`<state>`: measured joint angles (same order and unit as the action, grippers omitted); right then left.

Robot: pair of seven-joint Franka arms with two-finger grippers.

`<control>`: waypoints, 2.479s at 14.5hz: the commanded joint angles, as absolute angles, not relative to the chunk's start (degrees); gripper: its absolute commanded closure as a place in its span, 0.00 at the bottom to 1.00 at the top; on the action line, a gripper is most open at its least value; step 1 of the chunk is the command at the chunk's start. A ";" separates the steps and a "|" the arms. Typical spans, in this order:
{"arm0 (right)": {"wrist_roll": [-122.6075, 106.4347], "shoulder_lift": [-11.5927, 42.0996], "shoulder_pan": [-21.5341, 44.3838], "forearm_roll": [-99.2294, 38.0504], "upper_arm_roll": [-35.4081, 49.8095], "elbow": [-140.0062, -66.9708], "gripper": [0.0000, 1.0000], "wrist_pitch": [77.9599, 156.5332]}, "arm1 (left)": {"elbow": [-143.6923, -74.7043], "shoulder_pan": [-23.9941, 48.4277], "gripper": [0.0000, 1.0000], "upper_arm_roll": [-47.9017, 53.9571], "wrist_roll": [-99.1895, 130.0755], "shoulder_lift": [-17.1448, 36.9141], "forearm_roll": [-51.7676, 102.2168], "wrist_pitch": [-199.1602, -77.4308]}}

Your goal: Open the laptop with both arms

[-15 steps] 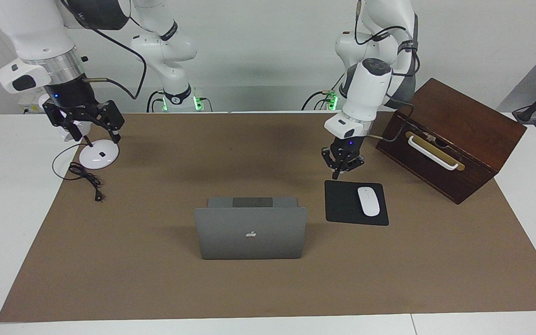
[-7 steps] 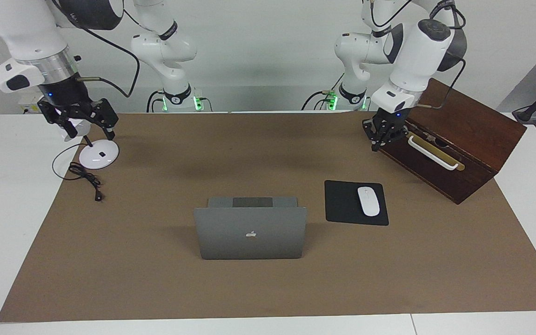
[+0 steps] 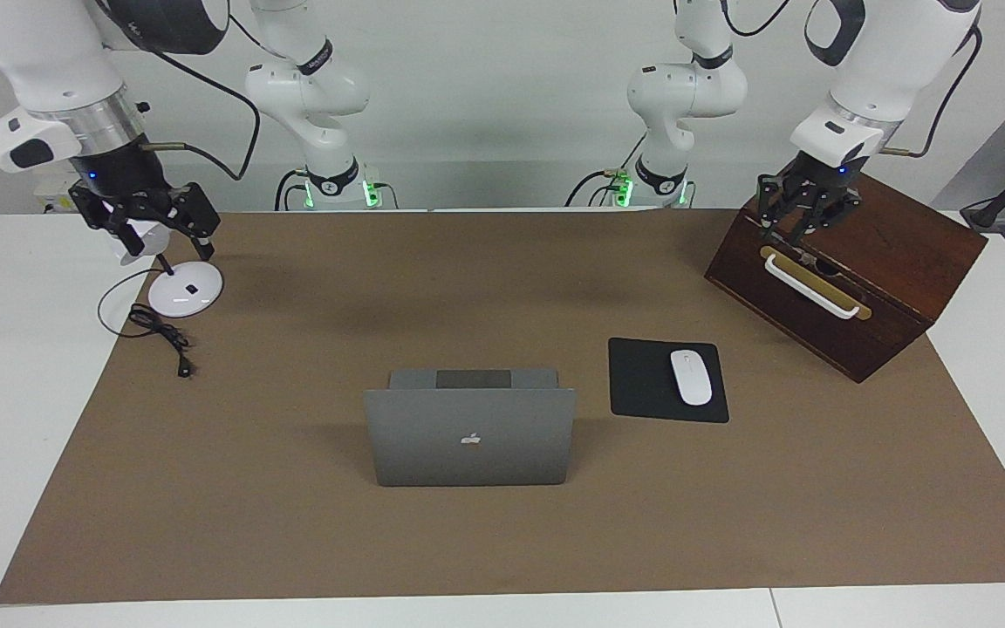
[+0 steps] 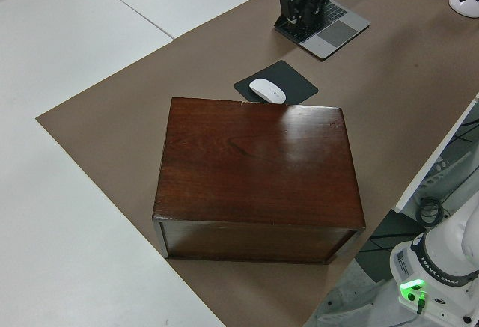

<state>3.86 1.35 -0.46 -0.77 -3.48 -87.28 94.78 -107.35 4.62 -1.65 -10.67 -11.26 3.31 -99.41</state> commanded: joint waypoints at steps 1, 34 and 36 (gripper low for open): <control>3.25 -0.35 -1.41 -1.67 -2.99 -89.47 0.00 94.57 | -105.82 2.29 0.00 -1.14 -11.25 -11.16 2.90 -97.56; 2.81 -2.55 -1.32 -1.67 -2.90 -94.39 0.00 95.80 | -97.03 3.18 0.00 -1.51 -4.48 -6.33 -0.79 -90.97; 2.73 -2.46 -1.32 -1.67 -2.90 -94.39 0.00 95.80 | -97.21 0.54 0.00 1.22 -4.48 -6.33 -0.70 -90.88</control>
